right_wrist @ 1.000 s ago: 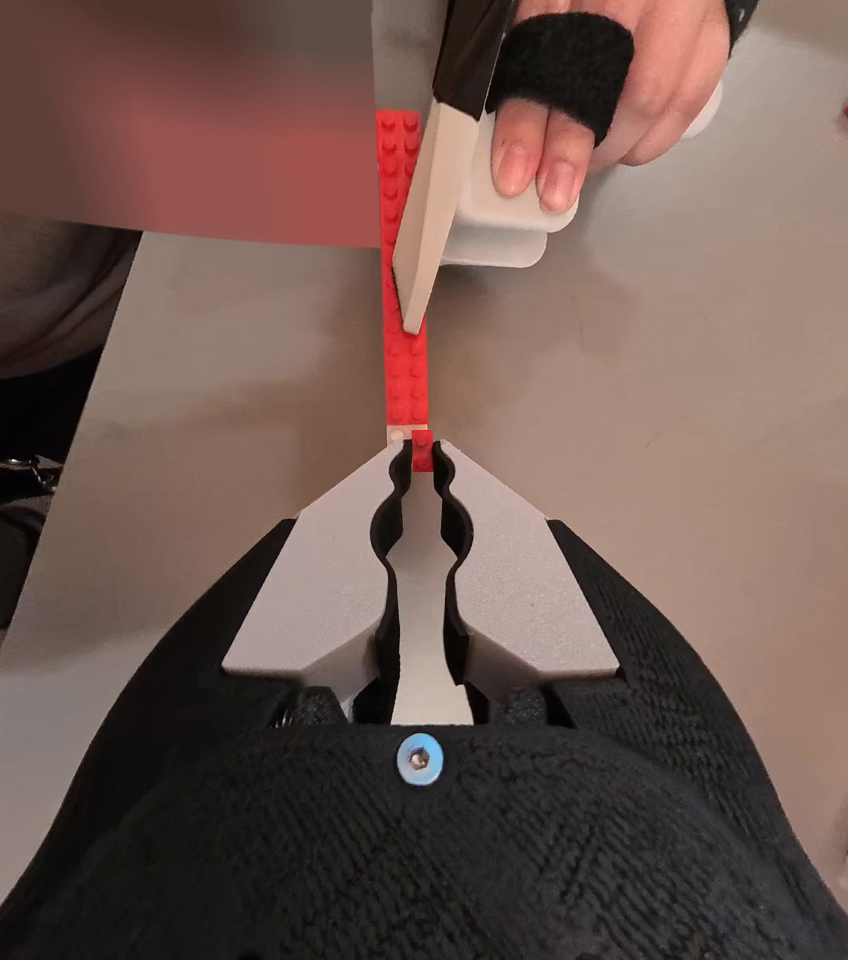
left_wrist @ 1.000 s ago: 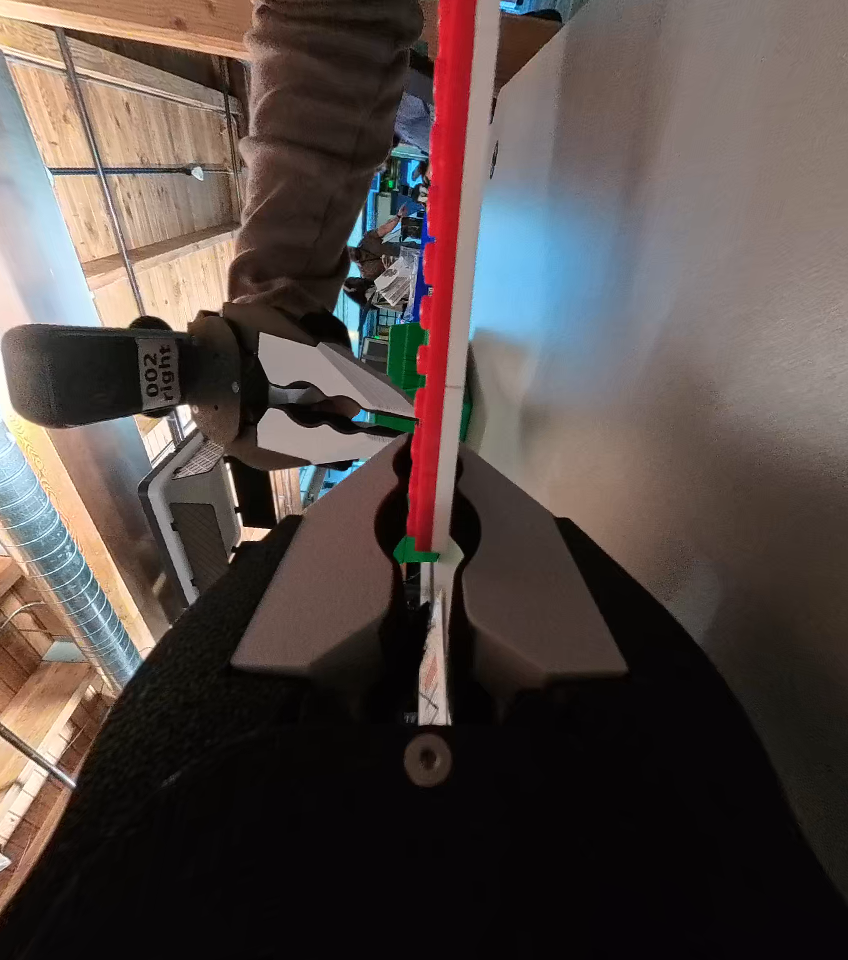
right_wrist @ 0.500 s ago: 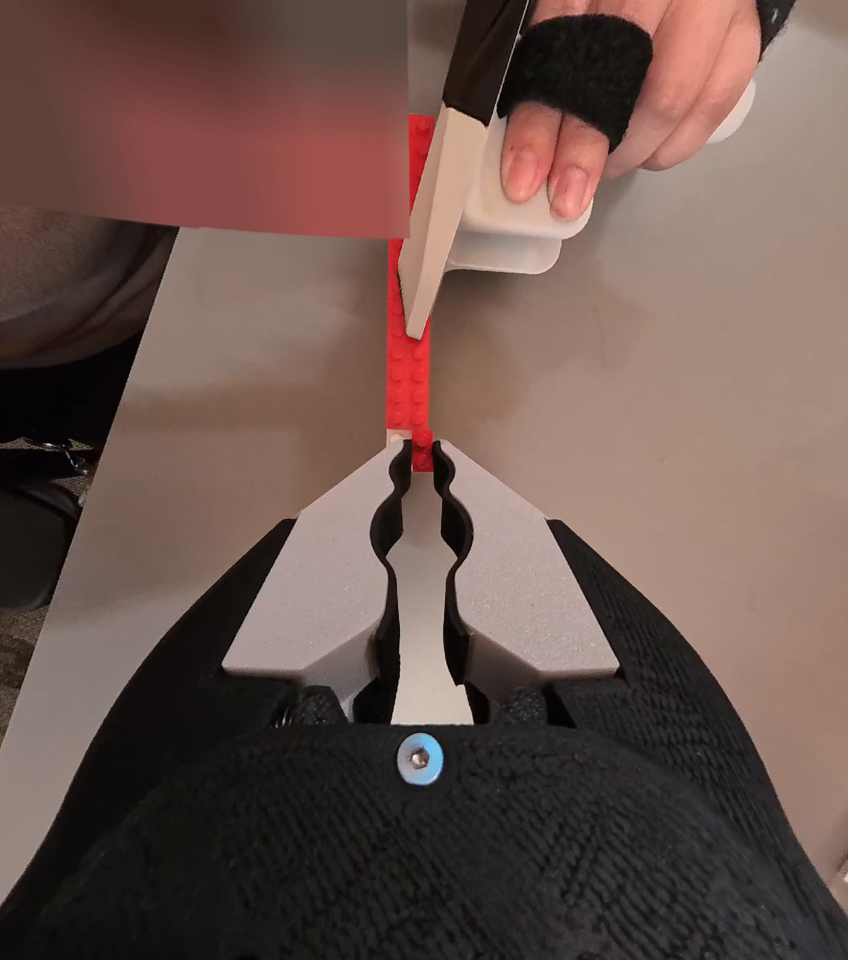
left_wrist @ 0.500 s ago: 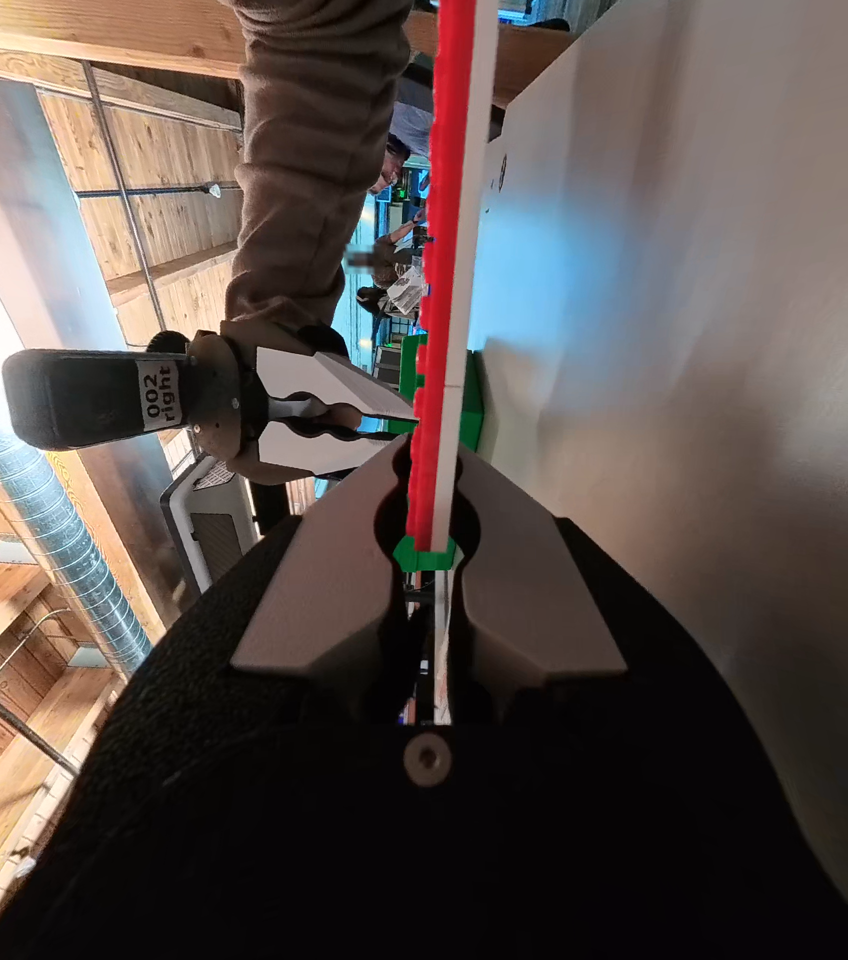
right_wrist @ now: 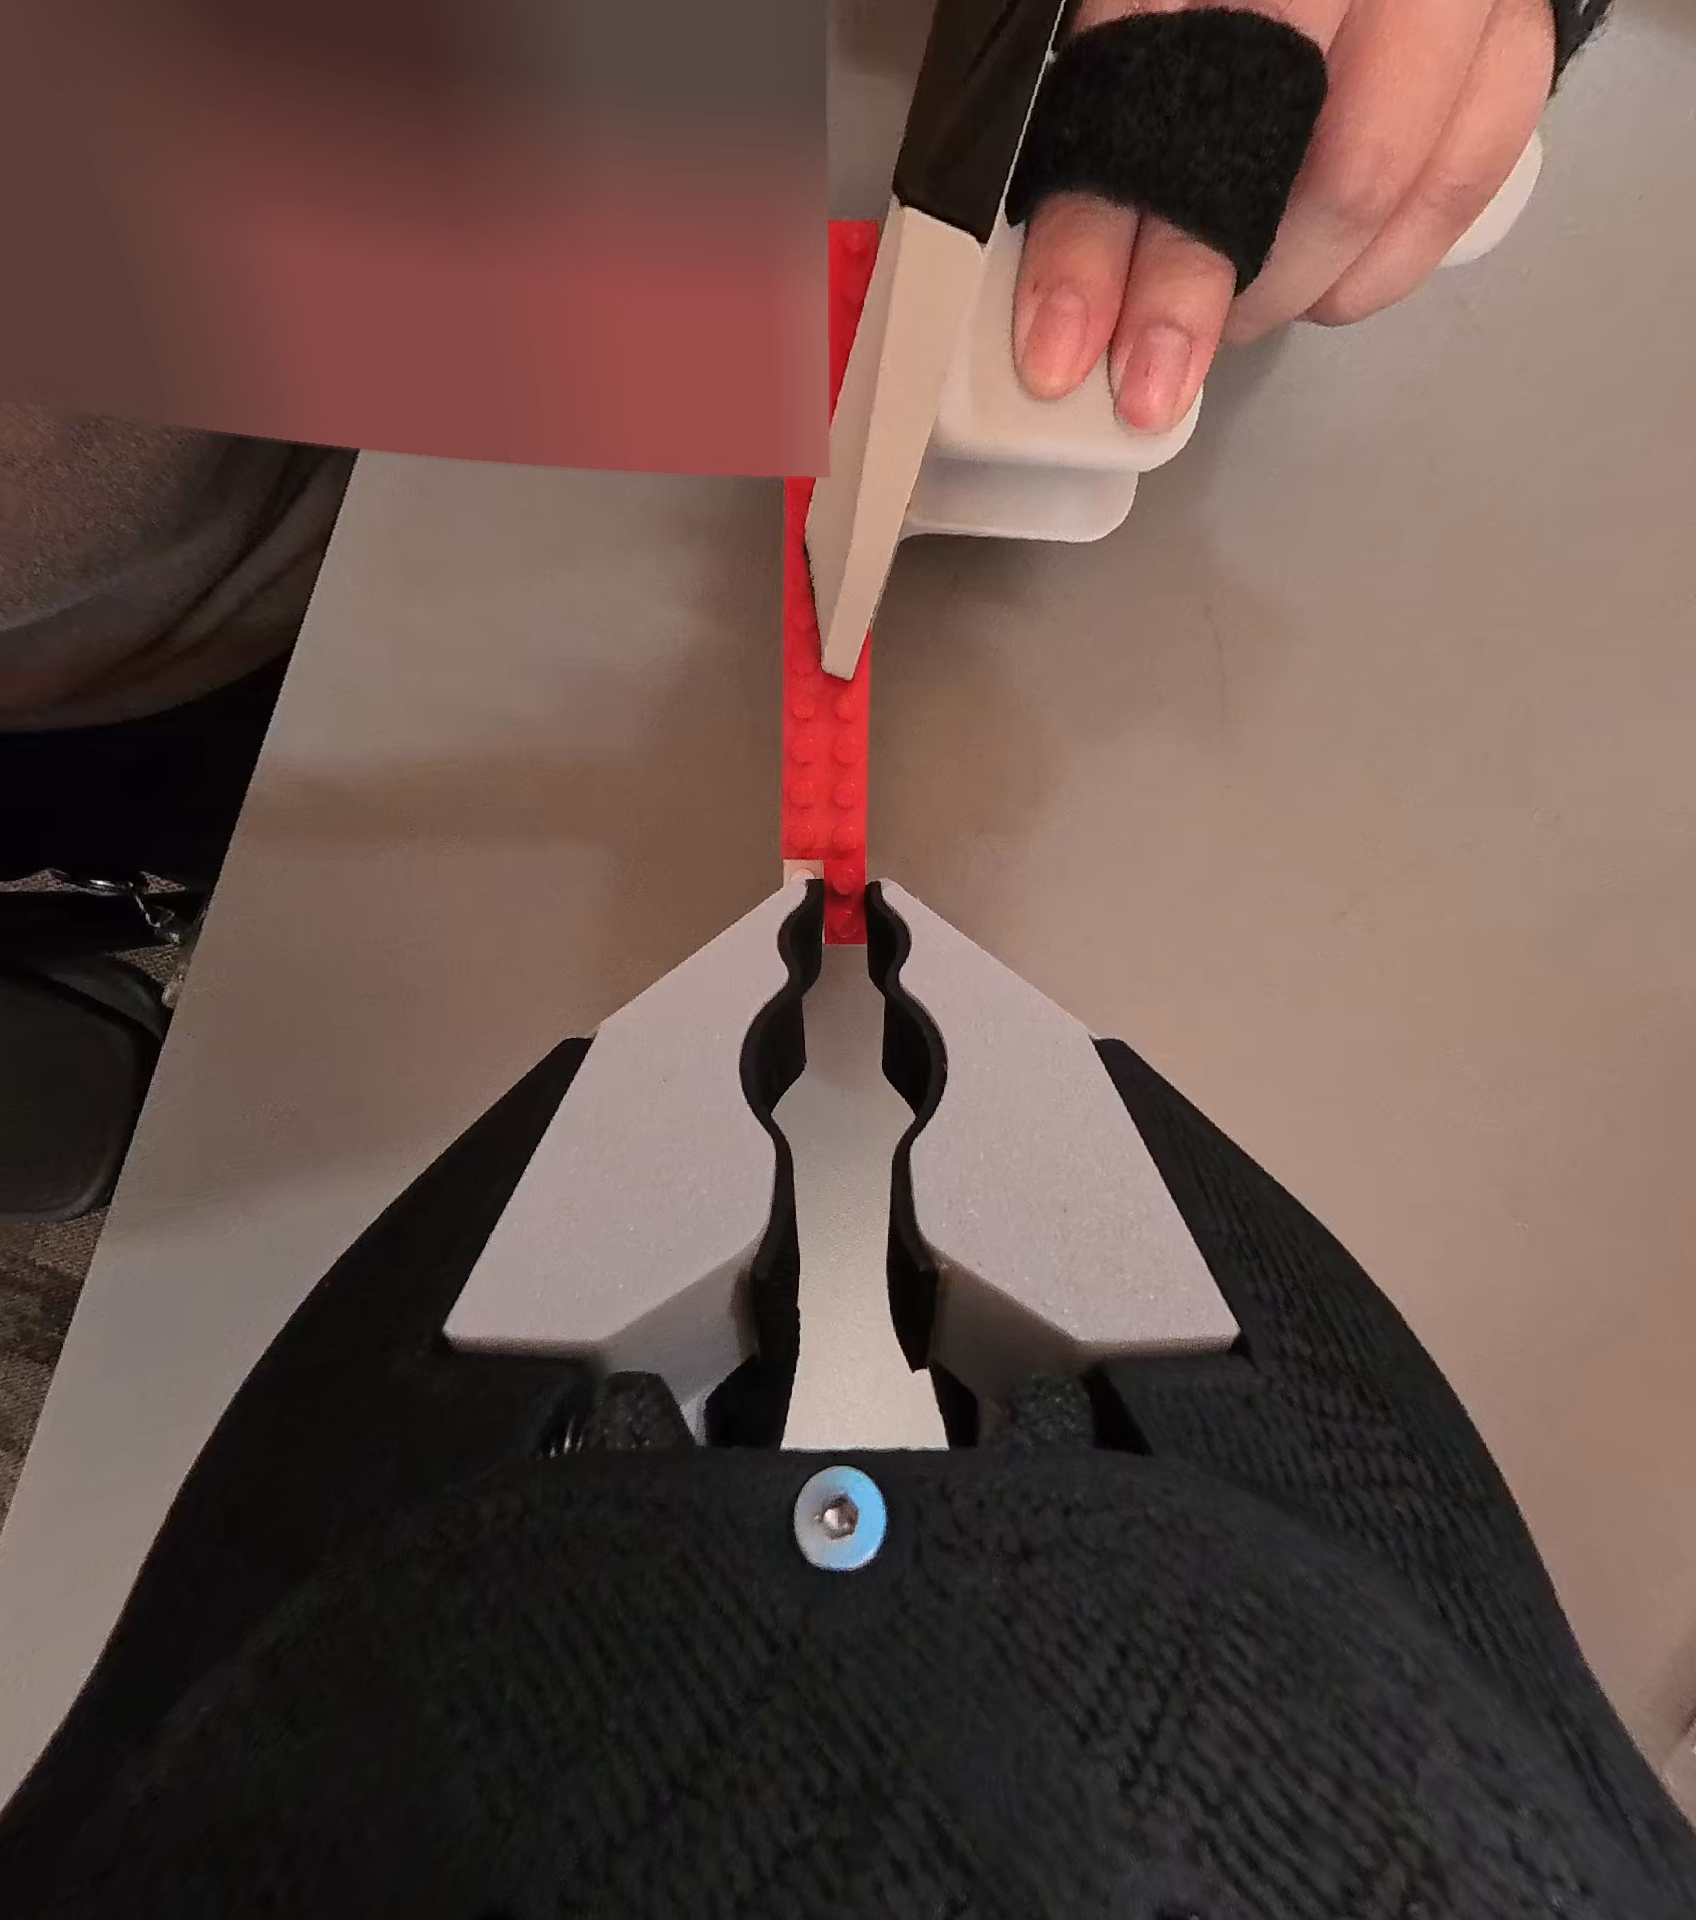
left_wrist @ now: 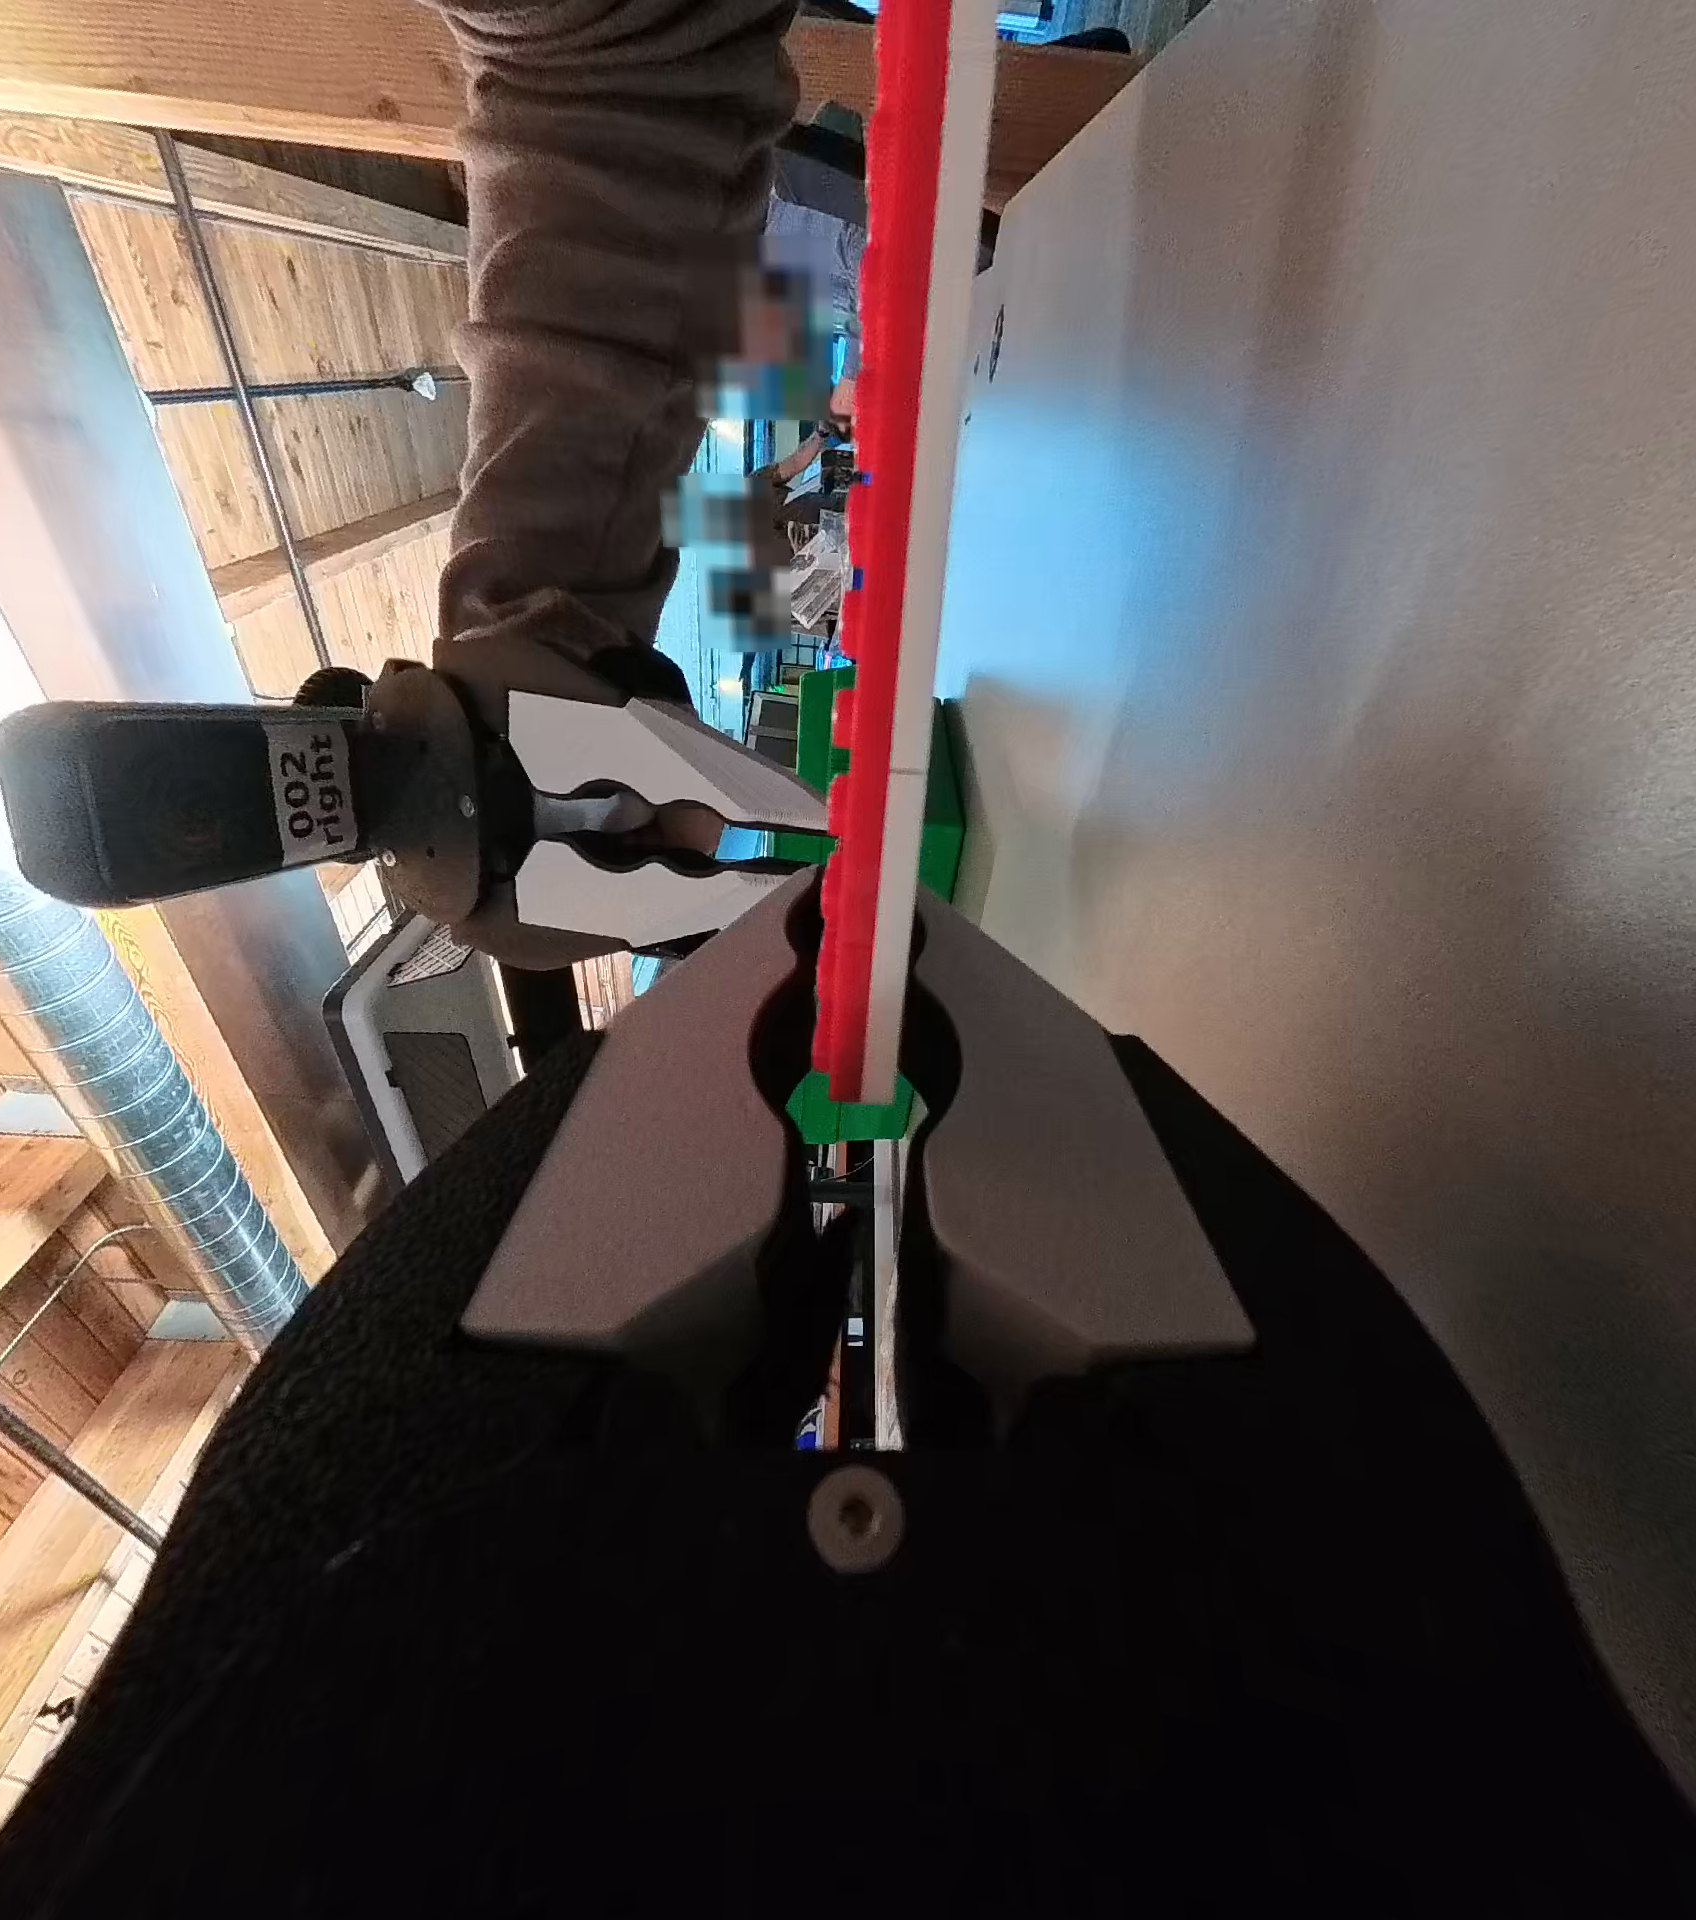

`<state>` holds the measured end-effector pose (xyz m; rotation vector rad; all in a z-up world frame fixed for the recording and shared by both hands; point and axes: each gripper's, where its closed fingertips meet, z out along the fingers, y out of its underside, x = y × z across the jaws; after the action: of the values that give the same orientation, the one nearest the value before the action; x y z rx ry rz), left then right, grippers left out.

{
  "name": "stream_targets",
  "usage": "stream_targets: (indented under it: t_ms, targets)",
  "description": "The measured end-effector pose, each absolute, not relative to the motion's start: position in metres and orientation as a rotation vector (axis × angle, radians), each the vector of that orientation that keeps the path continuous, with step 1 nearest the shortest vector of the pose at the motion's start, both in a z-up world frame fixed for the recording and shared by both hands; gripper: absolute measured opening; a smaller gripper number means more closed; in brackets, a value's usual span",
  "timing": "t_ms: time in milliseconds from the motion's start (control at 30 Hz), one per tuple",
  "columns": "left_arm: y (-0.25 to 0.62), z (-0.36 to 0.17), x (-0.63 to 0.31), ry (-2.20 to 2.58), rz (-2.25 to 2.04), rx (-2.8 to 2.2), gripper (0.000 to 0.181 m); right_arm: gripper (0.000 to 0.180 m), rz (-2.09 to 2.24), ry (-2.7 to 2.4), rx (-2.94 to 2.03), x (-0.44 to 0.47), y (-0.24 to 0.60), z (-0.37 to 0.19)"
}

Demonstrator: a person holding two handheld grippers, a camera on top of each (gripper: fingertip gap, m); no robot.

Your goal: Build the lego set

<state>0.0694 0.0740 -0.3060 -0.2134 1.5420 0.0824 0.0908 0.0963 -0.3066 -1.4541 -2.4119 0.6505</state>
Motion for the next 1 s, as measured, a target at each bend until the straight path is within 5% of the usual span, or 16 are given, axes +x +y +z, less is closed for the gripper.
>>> stream_targets:
  t_ms: [33, 433, 800, 1000]
  targets:
    - [0.074, -0.306, 0.069, 1.541, 0.083, -0.215, 0.008, 0.006, 0.648, -2.409, -1.454, 0.091, 0.097, -0.307]
    - [0.076, -0.305, 0.069, 1.539, 0.083, -0.220, 0.008, 0.015, 0.651, -2.357, -1.433, 0.091, 0.095, -0.300]
    - [0.084, -0.304, 0.069, 1.528, 0.098, -0.257, 0.008, 0.078, 0.218, -1.959, -1.264, 0.095, 0.102, -0.290]
    - [0.085, -0.303, 0.069, 1.522, 0.100, -0.263, 0.008, 0.075, -0.044, -1.657, -1.016, 0.072, 0.097, -0.295]
